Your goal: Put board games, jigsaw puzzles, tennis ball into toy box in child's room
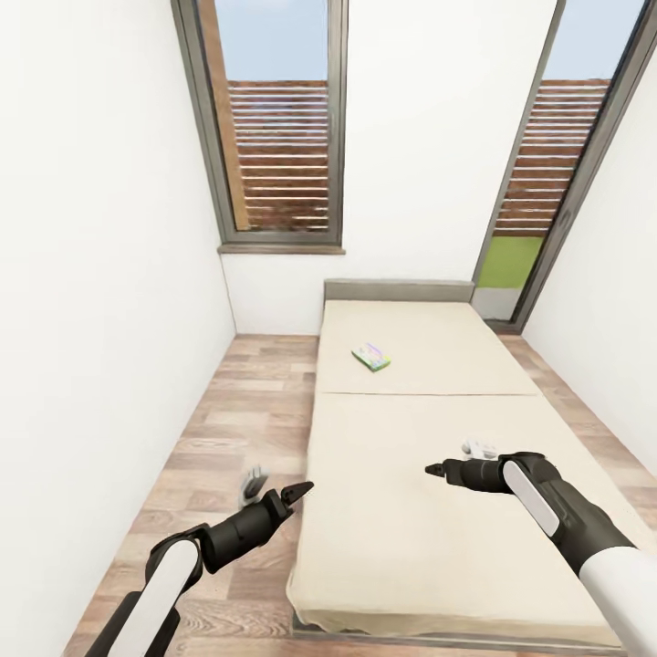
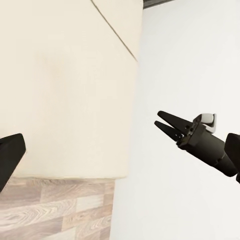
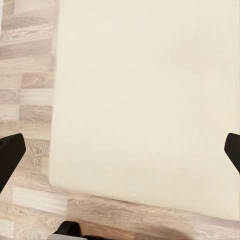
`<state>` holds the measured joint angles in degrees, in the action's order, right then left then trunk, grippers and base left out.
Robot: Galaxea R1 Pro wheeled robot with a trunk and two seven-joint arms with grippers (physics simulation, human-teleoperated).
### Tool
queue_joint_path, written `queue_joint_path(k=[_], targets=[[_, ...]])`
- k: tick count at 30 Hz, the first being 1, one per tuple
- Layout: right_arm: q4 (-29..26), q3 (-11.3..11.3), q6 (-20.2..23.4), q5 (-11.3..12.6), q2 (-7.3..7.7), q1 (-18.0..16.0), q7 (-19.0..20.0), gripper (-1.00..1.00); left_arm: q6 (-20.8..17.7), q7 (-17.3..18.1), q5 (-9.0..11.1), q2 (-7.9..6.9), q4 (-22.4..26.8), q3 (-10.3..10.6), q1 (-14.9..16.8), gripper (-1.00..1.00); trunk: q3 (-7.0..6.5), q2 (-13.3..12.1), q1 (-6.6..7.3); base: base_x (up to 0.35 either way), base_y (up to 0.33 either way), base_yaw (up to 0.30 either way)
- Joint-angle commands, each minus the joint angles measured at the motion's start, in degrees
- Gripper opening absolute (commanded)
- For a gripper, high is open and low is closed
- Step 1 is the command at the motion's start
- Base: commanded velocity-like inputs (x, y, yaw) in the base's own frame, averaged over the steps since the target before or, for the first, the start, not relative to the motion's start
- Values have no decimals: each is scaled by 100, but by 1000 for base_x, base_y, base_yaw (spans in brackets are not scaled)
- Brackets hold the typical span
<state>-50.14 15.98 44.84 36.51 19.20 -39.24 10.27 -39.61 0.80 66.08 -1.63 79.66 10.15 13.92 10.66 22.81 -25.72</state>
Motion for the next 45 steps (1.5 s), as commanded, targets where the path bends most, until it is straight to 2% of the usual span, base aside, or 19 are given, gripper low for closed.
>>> queue_joint_path(k=[1, 18, 45], targets=[[-4, 11, 16, -30, 5, -6, 28, 100, -12, 8, 2, -4, 1, 4, 5, 100, 11, 11, -6, 285, 204, 0], [-5, 7, 16, -30, 5, -5, 25, 100, -17, 8, 0, -2, -27, 9, 16, 100, 11, 11, -6, 247, 209, 0], [-5, 2, 16, -30, 3, -10, 27, 100, -11, 8, -7, 5, -30, 4, 22, 100, 11, 11, -6, 36, 46, 0]])
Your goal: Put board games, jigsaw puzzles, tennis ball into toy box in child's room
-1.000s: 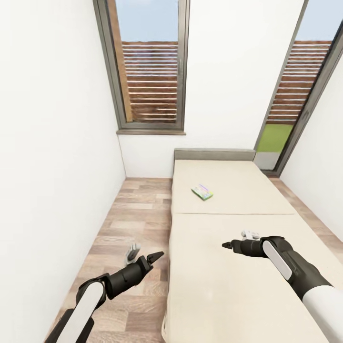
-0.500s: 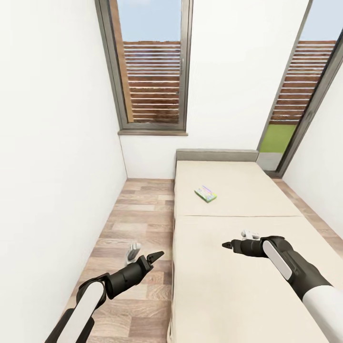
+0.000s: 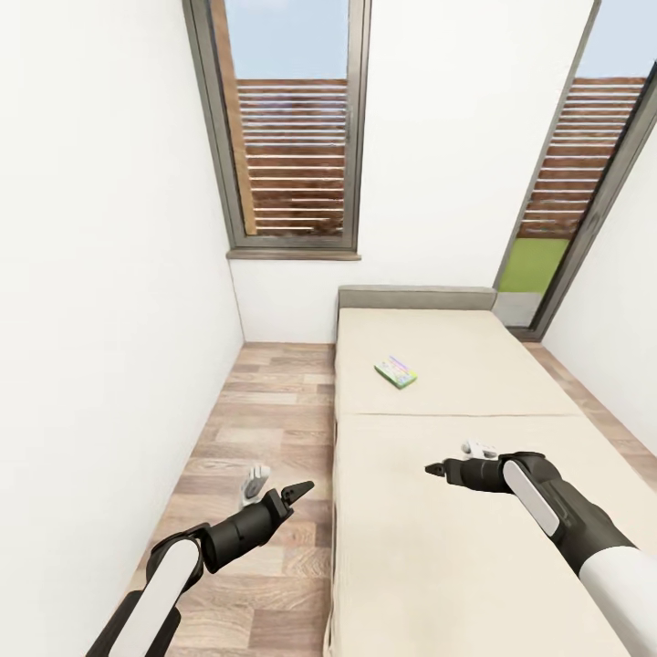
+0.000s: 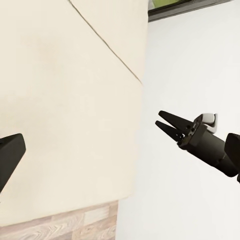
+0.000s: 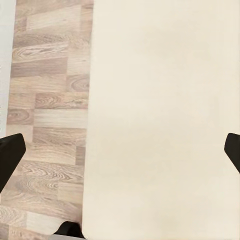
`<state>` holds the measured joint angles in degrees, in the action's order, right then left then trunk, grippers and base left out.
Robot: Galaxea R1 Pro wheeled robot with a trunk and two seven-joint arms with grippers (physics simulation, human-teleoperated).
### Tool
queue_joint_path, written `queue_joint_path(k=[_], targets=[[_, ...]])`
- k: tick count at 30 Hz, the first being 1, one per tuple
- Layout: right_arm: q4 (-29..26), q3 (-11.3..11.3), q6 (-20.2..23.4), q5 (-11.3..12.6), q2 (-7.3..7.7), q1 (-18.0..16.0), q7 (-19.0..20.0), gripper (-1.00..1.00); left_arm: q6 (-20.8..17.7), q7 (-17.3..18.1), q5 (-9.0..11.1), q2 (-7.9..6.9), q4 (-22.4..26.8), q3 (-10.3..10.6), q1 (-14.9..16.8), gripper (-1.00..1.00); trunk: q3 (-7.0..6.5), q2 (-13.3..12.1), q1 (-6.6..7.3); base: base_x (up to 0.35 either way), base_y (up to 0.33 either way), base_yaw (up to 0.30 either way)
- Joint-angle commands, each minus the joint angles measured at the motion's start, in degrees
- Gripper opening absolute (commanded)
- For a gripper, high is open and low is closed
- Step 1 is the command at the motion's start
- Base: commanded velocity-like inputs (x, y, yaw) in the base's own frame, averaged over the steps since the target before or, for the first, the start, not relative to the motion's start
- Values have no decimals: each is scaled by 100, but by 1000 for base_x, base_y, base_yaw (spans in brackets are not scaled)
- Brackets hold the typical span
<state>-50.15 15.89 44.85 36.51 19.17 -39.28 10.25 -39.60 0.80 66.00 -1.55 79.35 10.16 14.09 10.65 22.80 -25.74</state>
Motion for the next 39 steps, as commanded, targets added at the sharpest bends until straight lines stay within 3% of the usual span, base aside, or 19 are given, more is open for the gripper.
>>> queue_joint_path(k=[1, 28, 39], targets=[[-4, 11, 15, -30, 5, -6, 29, 100, -13, 8, 1, -3, 1, 3, 5, 100, 12, 11, -4, 81, 122, 0], [-4, 3, 7, -30, 7, -9, 29, 100, 124, 7, 1, -7, -13, 6, 5, 100, 12, 11, -4, 54, 78, 0], [1, -13, -1, -30, 39, 1, 29, 100, 131, 8, -3, -6, -30, 11, 6, 100, 12, 11, -4, 2, 201, 0]])
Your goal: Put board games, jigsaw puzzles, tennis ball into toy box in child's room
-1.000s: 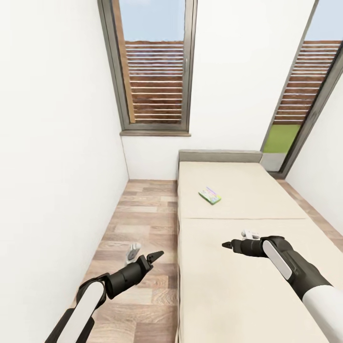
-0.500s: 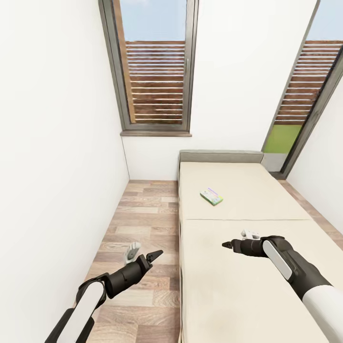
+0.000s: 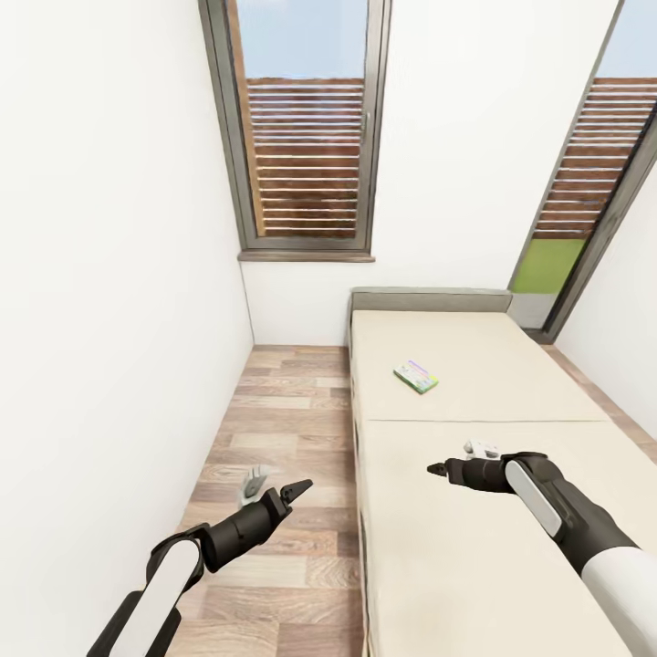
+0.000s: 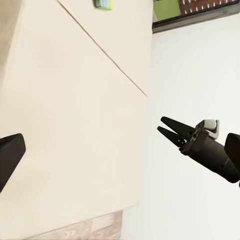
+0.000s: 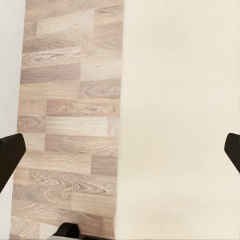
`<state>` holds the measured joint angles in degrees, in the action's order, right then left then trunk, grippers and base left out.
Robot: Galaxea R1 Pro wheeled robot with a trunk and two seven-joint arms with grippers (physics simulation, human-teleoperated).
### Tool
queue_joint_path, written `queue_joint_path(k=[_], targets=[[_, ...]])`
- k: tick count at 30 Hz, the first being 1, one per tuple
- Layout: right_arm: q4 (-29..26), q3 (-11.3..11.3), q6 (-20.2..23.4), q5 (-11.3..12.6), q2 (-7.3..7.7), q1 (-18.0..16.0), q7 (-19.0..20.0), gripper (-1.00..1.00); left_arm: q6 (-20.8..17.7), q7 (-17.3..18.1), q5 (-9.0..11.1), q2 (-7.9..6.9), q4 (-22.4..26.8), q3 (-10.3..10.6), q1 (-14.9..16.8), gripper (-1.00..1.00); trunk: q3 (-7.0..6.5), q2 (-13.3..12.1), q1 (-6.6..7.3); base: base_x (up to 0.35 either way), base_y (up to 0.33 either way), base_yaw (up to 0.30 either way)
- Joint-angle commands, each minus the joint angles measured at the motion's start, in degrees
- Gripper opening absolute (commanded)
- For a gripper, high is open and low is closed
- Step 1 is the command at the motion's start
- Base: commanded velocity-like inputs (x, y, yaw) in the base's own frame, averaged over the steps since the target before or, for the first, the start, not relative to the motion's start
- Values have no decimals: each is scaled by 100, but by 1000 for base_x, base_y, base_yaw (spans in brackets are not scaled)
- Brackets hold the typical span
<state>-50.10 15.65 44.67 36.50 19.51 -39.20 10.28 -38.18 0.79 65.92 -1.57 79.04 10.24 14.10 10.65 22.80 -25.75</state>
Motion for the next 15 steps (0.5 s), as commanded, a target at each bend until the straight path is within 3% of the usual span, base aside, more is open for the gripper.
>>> queue_joint_path(k=[1, 15], targets=[[-4, 10, 17, -29, 5, -6, 27, 100, -12, 8, 4, -4, 1, 4, 5, 100, 12, 12, -3, 1, 257, 0], [0, 2, -195, -29, 33, 16, 34, 100, -6, 9, 0, -7, -3, 5, 4, 100, 12, 12, -3, 0, 262, 0]])
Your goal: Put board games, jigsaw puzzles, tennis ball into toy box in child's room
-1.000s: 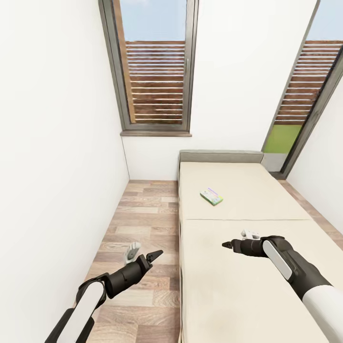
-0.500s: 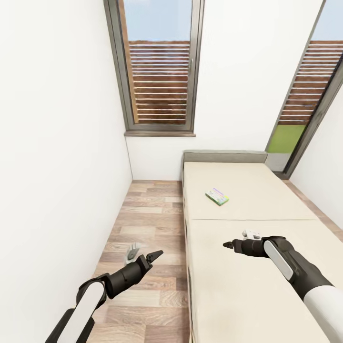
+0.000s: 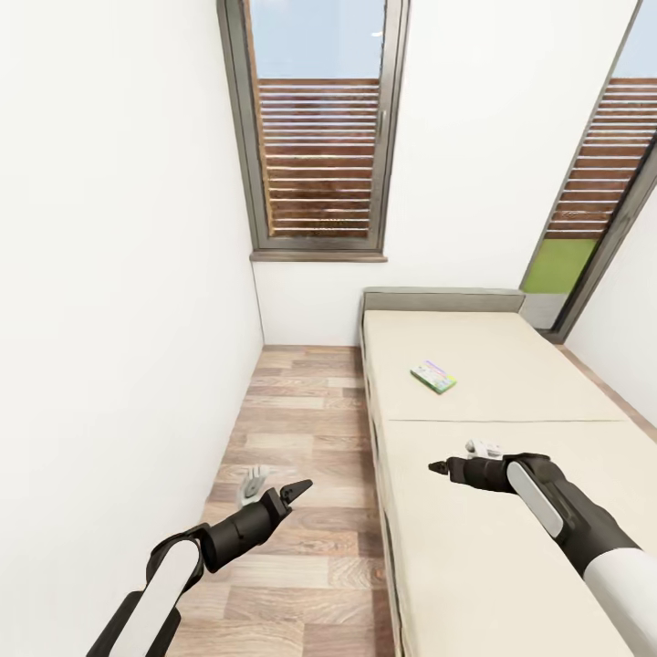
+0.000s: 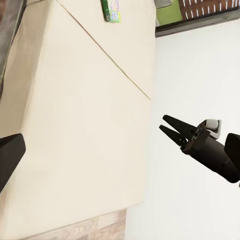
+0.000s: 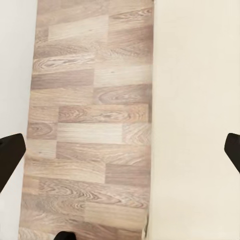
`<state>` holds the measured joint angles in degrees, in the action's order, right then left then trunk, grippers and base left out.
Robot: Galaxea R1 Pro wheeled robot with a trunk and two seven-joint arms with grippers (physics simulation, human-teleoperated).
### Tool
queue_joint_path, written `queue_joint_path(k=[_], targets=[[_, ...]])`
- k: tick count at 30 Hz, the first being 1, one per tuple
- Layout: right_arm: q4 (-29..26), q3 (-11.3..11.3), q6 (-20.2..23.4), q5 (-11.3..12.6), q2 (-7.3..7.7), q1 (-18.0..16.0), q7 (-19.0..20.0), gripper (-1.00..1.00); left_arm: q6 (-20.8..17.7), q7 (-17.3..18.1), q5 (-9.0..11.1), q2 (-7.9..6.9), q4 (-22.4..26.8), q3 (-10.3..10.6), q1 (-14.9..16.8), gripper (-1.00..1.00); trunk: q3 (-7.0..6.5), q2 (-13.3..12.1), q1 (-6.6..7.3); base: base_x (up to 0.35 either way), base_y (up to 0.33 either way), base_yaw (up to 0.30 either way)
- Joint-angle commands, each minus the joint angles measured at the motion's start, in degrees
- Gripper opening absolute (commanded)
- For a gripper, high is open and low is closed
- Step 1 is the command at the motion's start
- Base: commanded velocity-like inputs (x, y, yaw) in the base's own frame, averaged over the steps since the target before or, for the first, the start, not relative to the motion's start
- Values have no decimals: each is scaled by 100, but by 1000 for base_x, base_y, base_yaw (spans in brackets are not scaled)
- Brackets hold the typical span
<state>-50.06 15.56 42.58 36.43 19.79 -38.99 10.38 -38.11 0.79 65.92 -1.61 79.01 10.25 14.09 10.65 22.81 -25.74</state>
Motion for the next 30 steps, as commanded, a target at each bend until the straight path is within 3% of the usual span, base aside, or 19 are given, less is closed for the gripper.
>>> queue_joint_path(k=[1, 30], targets=[[-4, 10, 8, -22, 5, -3, 24, 100, -13, 8, 0, -2, 1, 3, 5, 100, 12, 11, -4, 0, 112, 0], [-4, -8, -21, -18, 16, 0, 26, 100, 162, 1, 0, -7, 8, 17, -14, 100, 12, 11, -4, 68, 20, 0]])
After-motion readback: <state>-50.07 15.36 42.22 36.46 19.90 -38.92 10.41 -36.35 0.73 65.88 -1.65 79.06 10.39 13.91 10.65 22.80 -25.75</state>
